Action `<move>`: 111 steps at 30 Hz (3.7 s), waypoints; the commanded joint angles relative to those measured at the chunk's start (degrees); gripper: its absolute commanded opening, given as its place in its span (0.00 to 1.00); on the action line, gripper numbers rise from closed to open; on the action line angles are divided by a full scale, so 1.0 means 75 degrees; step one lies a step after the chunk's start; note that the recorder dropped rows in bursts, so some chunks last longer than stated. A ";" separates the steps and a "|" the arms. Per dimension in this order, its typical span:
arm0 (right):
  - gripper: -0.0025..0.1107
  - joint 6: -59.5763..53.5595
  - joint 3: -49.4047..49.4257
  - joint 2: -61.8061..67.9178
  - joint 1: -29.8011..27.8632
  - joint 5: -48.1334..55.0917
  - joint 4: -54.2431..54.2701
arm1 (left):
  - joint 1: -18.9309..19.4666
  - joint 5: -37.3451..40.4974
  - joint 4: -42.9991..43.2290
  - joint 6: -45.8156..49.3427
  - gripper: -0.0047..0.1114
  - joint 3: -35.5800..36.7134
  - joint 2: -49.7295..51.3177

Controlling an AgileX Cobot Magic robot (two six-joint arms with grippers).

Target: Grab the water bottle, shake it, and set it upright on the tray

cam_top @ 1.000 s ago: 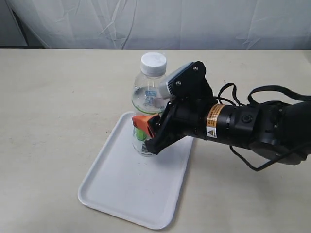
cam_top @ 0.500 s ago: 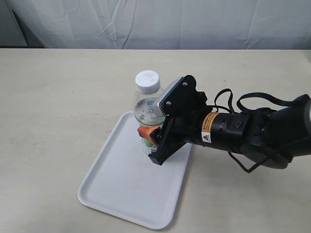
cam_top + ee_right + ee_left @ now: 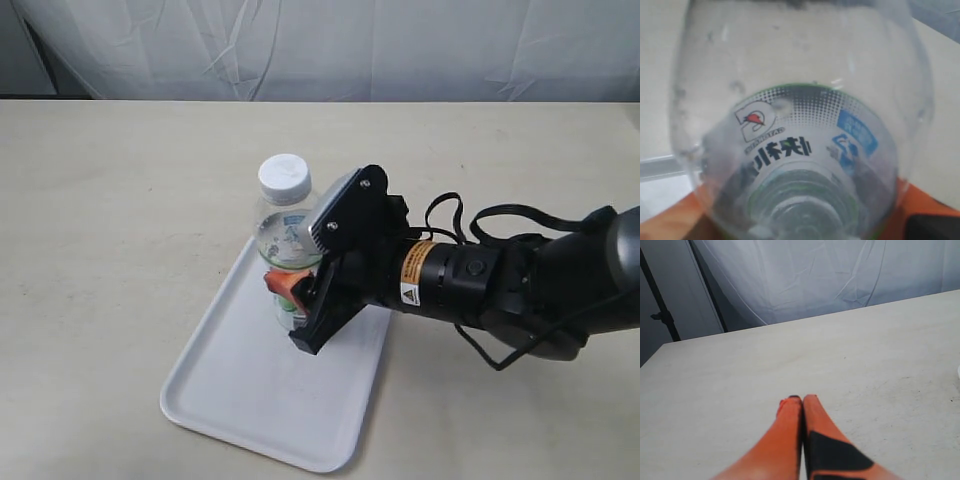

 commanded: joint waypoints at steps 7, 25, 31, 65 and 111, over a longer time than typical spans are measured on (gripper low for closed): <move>0.74 -0.0007 -0.0010 -0.0006 0.0205 -0.0078 0.1078 | -0.0003 -0.0102 0.0026 -0.0005 0.04 0.0029 -0.0035; 0.94 0.0337 -0.0010 -0.0667 0.0656 0.2057 0.1032 | -0.0003 -0.0102 0.0026 -0.0005 0.04 0.0029 -0.0035; 0.94 0.0337 0.0005 -0.1293 0.0656 0.3253 0.1112 | -0.0003 -0.0102 0.0026 -0.0005 0.04 0.0029 -0.0035; 0.20 0.0650 0.0005 -0.4217 0.0656 0.9675 0.3436 | -0.0003 -0.0102 0.0026 -0.0020 0.04 0.0029 -0.0035; 0.02 0.5110 0.0569 -1.0875 0.0640 1.0649 -0.1250 | -0.0003 -0.0102 0.0026 -0.0014 0.04 0.0029 -0.0035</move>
